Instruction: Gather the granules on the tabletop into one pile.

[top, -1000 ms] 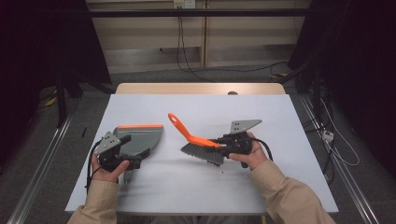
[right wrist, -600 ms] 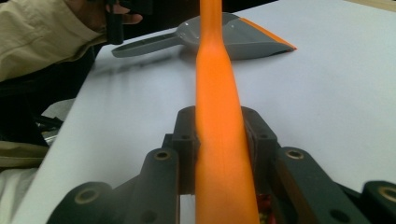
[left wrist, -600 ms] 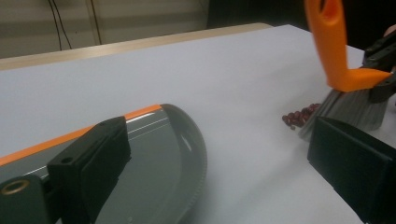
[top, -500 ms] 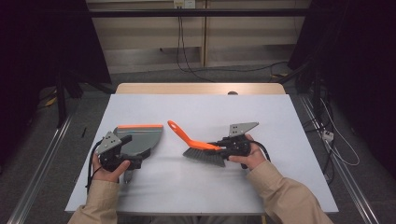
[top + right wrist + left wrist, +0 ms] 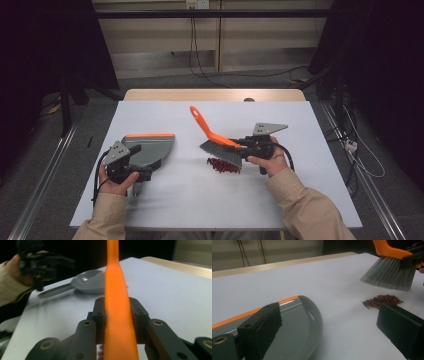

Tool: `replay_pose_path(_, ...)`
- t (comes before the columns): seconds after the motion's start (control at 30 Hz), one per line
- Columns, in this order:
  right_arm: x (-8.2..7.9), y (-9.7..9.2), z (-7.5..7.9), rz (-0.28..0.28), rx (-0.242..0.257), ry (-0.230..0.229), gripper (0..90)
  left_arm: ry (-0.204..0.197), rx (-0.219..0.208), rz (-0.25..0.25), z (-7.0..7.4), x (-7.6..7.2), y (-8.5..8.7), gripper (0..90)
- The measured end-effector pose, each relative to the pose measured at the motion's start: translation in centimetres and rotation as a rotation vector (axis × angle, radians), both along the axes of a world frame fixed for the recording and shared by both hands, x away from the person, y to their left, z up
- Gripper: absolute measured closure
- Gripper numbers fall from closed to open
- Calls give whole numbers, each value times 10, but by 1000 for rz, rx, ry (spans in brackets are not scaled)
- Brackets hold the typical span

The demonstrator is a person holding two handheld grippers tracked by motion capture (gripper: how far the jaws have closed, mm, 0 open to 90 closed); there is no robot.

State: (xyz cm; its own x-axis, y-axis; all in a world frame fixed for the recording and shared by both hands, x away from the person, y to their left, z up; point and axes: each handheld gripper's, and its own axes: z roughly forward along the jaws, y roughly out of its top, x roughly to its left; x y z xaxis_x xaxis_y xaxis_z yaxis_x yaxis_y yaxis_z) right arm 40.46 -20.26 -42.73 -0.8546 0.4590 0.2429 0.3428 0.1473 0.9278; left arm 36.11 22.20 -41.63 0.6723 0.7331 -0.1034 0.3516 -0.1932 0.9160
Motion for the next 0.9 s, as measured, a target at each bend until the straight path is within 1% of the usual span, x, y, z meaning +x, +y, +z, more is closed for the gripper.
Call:
replay_pose_path(0.03,0,-5,2,-42,-6,-1,712,-1,5,-2,0,0,0,56)
replay_pose_path(0.07,-1,-9,4,-82,-33,-14,712,1,-1,0,0,0,0,56)
replay_pose_path(0.13,-2,-15,5,-158,-113,-51,712,3,1,2,0,0,-1,56)
replay_pose_path(0.2,-3,-20,1,-212,-126,-45,711,2,1,-1,0,0,-1,57)
replay_pose_path(0.23,-4,-22,0,-235,-144,-53,712,2,-4,2,0,0,-1,56)
replay_pose_path(0.3,-5,-24,-3,-272,-186,-72,712,2,-1,0,0,0,-1,56)
replay_pose_path(0.37,-5,-25,-7,-287,-191,-55,711,1,-1,-1,0,0,-1,57)
replay_pose_path(0.53,-8,-17,-12,-276,-281,-27,707,-3,2,-1,1,0,0,56)
replay_pose_path(0.63,-10,-14,-10,-298,-295,-17,697,-6,1,-1,1,-1,0,56)
replay_pose_path(0.7,-10,-13,-8,-311,-287,-6,685,-6,2,-1,1,-1,0,57)
replay_pose_path(0.77,-10,-11,-3,-323,-298,-12,666,-6,3,-4,1,-1,-1,56)
replay_pose_path(0.83,-9,-10,1,-335,-286,12,635,-6,2,-5,1,-1,-1,57)
replay_pose_path(0.87,-8,-9,4,-337,-296,12,635,-7,4,-7,1,-1,-1,57)
replay_pose_path(0.9,-7,-8,6,-342,-316,21,631,-6,5,-7,1,-1,-1,56)
